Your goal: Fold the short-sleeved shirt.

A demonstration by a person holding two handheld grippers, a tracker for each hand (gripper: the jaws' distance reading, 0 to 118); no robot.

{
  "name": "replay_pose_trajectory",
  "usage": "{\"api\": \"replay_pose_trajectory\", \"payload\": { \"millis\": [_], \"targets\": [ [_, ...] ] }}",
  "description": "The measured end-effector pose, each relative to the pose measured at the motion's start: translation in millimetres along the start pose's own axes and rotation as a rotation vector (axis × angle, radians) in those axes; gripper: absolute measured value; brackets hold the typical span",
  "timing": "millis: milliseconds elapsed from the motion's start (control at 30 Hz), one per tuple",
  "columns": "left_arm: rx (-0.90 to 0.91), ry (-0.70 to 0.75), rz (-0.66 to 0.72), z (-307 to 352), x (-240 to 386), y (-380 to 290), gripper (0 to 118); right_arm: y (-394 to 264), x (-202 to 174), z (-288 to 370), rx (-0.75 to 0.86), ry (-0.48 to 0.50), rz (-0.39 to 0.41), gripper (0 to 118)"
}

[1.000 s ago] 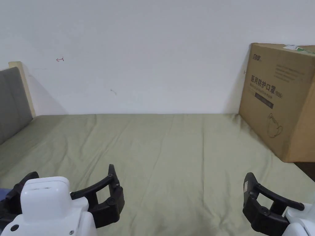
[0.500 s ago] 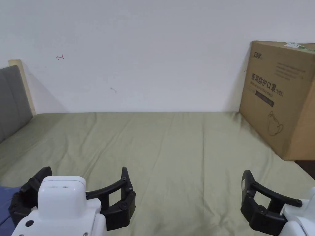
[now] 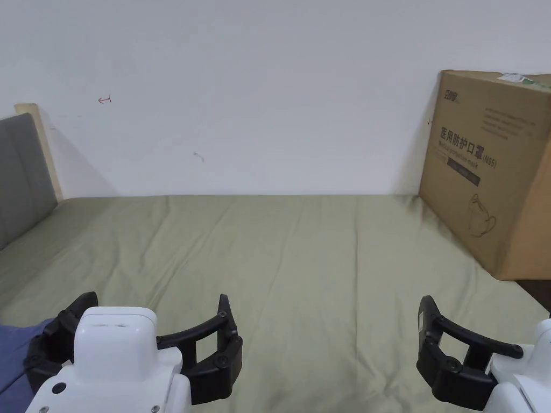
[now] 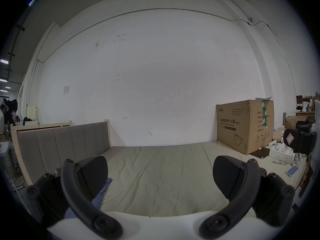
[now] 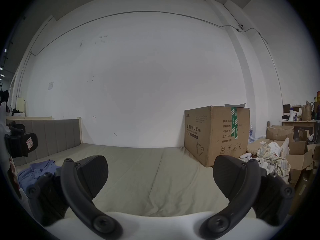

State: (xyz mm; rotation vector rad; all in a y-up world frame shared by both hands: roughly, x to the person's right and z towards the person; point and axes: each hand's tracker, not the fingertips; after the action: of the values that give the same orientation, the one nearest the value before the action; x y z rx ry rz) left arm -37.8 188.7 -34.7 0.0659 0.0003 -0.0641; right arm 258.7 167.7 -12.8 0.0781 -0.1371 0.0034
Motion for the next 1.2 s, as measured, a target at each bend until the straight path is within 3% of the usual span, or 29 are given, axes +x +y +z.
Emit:
{"api": "replay_pose_trajectory", "payload": {
  "millis": [367,600,733,767,800,833,867,900,933,967,1033,1200],
  "targets": [
    [0.017,-0.039,0.019,0,3,2,118,3,-1,2,0.038,0.023,-0.013,118],
    [0.011,-0.057,0.025,1,8,1,118,5,-7,6,0.042,0.011,0.055,118],
    [-0.001,-0.069,0.006,3,10,6,117,9,-5,9,0.008,0.099,0.002,118],
    [-0.002,-0.081,0.003,4,9,7,111,10,-3,8,-0.010,0.124,-0.031,118],
    [0.010,-0.087,0.006,7,8,8,86,10,-2,8,-0.007,0.124,-0.056,116],
    [0.022,-0.085,0.004,9,9,9,49,10,-1,8,-0.013,0.112,-0.062,111],
    [0.026,-0.088,-0.005,10,9,10,10,10,1,7,-0.023,0.122,-0.069,91],
    [0.019,-0.094,-0.012,9,8,11,1,13,-3,8,-0.023,0.121,-0.069,11],
    [0.011,-0.092,-0.029,8,8,11,1,14,-5,7,-0.024,0.101,-0.064,0],
    [-0.002,-0.099,-0.021,6,9,10,1,12,-5,6,-0.062,0.069,-0.028,0],
    [-0.041,-0.159,0.006,4,7,8,1,16,-8,4,-0.109,0.093,-0.091,0],
    [-0.046,-0.140,0.004,3,8,-1,1,18,-10,8,-0.125,0.040,-0.112,0]
  ]
}}
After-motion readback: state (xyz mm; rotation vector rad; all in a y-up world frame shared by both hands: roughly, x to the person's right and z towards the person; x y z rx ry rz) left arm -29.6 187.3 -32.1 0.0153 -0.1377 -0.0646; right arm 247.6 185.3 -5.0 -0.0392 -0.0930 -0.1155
